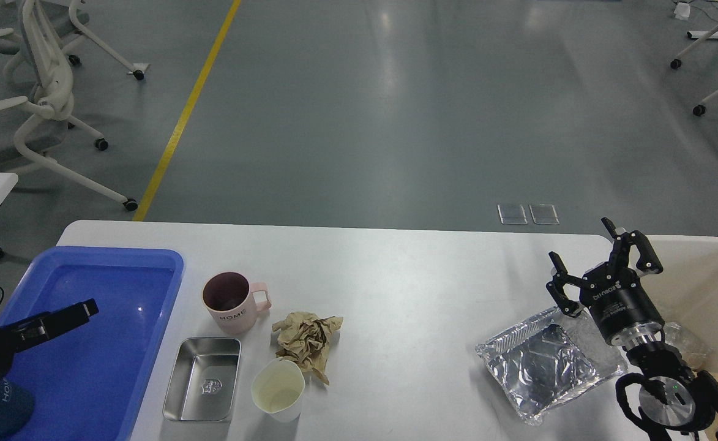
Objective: Tidy desktop
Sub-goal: 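Reach the left gripper toward the pink mug and grasp it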
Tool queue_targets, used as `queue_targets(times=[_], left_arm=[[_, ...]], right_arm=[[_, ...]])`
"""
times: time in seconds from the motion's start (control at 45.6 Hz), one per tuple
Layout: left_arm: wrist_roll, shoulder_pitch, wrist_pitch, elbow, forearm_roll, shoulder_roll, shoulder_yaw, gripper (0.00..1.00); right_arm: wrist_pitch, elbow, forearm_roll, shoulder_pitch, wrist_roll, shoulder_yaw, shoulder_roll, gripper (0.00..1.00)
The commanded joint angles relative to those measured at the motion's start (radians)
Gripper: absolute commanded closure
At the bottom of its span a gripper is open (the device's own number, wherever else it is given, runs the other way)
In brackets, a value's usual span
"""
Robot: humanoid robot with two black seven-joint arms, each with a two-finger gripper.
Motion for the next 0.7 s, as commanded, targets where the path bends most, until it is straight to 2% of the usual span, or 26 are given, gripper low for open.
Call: queue_targets(times=[0.0,0.241,0.395,0.439,0.548,0.68], left_arm=[[-0.005,0.003,0.006,0.000,0.003,0.036,-0.015,0.03],[-0.024,-0.009,0.009,0.001,0.003,0.046,-0.042,0.03],[-0.019,-0.081,-0.009,0.068,-0.006,-0.019,-0.031,0.03],[-0.016,-0.115,-0.035,0.104,-0.005,-0.070,-0.028,0.03],[-0.001,-0.247,-0.203,0.193,0.009,-0.168,-0.018,0.03],[0.002,-0.341,-0.230,0.260,0.014,-0.269,0.045,0.03]], right_arm=[[0.000,-0.001,0.000,0.000,0.000,-0.001,-0.002,0.00],[0.000,-0.003,0.000,-0.001,0.000,-0.001,0.000,0.00],[0.000,-0.003,0.000,-0.003,0.000,-0.002,0.000,0.00],[0.000,-0.003,0.000,-0.004,0.000,-0.002,0.000,0.00],[0.000,-0.003,0.000,-0.008,0.000,-0.002,0.000,0.00],[0.000,-0.003,0.000,-0.009,0.000,-0.002,0.000,0.00]])
